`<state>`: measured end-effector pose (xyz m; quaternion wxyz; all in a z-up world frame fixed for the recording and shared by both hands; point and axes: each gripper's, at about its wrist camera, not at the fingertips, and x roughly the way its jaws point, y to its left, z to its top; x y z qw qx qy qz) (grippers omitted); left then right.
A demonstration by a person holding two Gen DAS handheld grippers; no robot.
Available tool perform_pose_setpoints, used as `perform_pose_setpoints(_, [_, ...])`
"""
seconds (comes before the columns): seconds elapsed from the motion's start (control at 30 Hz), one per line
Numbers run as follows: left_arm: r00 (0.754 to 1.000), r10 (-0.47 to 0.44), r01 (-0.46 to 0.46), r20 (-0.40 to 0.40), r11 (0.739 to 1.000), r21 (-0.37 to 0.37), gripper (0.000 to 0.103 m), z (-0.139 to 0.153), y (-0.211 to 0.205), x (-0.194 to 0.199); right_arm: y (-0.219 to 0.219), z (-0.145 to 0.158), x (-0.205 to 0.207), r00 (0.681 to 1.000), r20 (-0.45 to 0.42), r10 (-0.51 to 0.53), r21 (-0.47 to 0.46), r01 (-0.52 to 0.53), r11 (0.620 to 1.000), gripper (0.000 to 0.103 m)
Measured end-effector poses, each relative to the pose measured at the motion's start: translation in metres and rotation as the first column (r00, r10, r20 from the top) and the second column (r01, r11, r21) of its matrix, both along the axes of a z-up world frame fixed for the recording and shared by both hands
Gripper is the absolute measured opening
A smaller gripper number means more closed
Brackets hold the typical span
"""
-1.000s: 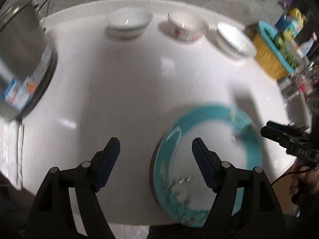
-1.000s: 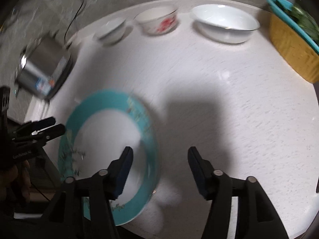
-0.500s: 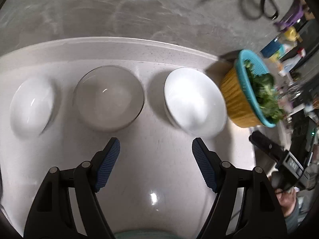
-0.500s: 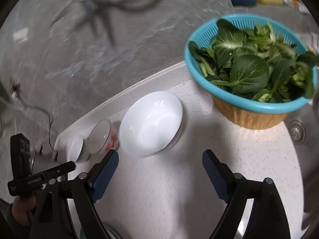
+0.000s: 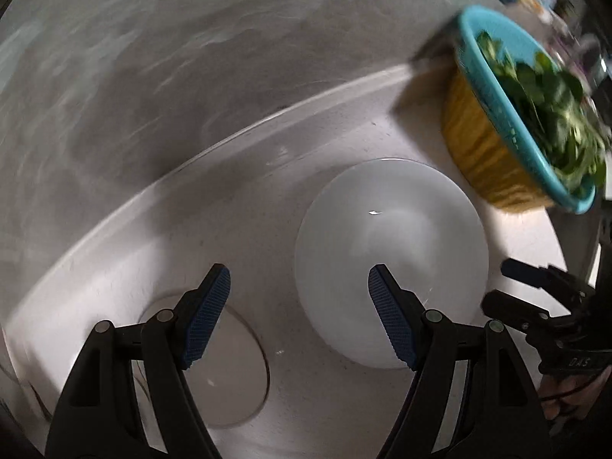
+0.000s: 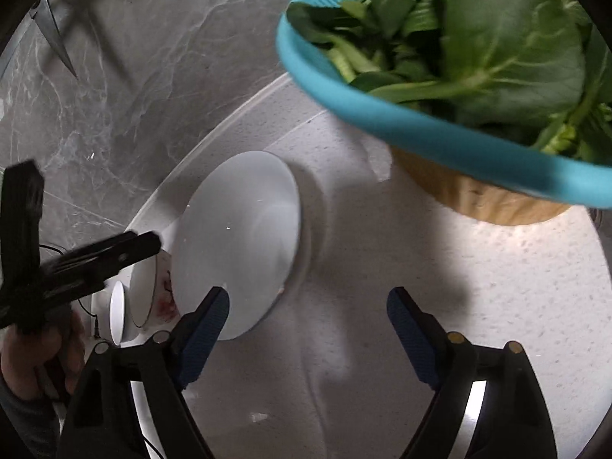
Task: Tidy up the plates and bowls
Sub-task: 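Move both grippers to the plain white bowl and grip its rim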
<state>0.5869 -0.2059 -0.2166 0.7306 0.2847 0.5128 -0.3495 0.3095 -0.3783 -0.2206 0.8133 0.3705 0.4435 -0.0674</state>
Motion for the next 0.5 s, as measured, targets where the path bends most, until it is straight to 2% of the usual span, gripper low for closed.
perform_pose_setpoints(0.07, [0.999, -0.043, 0.043, -0.01, 0.998, 0.037, 0.074, -0.008, -0.011, 0.005, 0.002, -0.006, 0.004, 1.0, -0.001, -0.006, 0.026, 0.006, 1.0, 0.087])
perform_pose_setpoints(0.17, [0.997, -0.066, 0.068, -0.027, 0.996, 0.055, 0.074, -0.018, -0.018, 0.014, 0.002, -0.012, 0.012, 1.0, -0.004, -0.014, 0.031, 0.014, 0.999, 0.087])
perform_pose_setpoints(0.3, [0.996, -0.044, 0.049, -0.077, 0.997, 0.058, 0.073, -0.033, -0.021, 0.033, 0.005, -0.018, 0.022, 0.999, -0.014, -0.04, 0.023, 0.04, 0.999, 0.085])
perform_pose_setpoints(0.33, [0.995, -0.036, 0.041, -0.089, 0.997, 0.058, 0.073, -0.036, -0.021, 0.038, 0.006, -0.02, 0.024, 0.999, -0.021, -0.044, 0.026, 0.045, 0.999, 0.08])
perform_pose_setpoints(0.4, [0.993, -0.025, 0.032, -0.119, 0.998, 0.058, 0.066, -0.044, -0.018, 0.046, 0.008, -0.024, 0.027, 0.998, -0.034, -0.049, 0.03, 0.05, 0.998, 0.072])
perform_pose_setpoints(0.47, [0.988, -0.017, 0.028, -0.152, 0.997, 0.07, 0.048, -0.053, -0.019, 0.055, 0.009, -0.027, 0.031, 0.998, -0.041, -0.052, 0.019, 0.053, 0.998, 0.07])
perform_pose_setpoints(0.5, [0.986, -0.015, 0.027, -0.164, 0.997, 0.07, 0.044, -0.056, -0.019, 0.058, 0.01, -0.027, 0.032, 0.998, -0.037, -0.057, 0.012, 0.057, 0.998, 0.068])
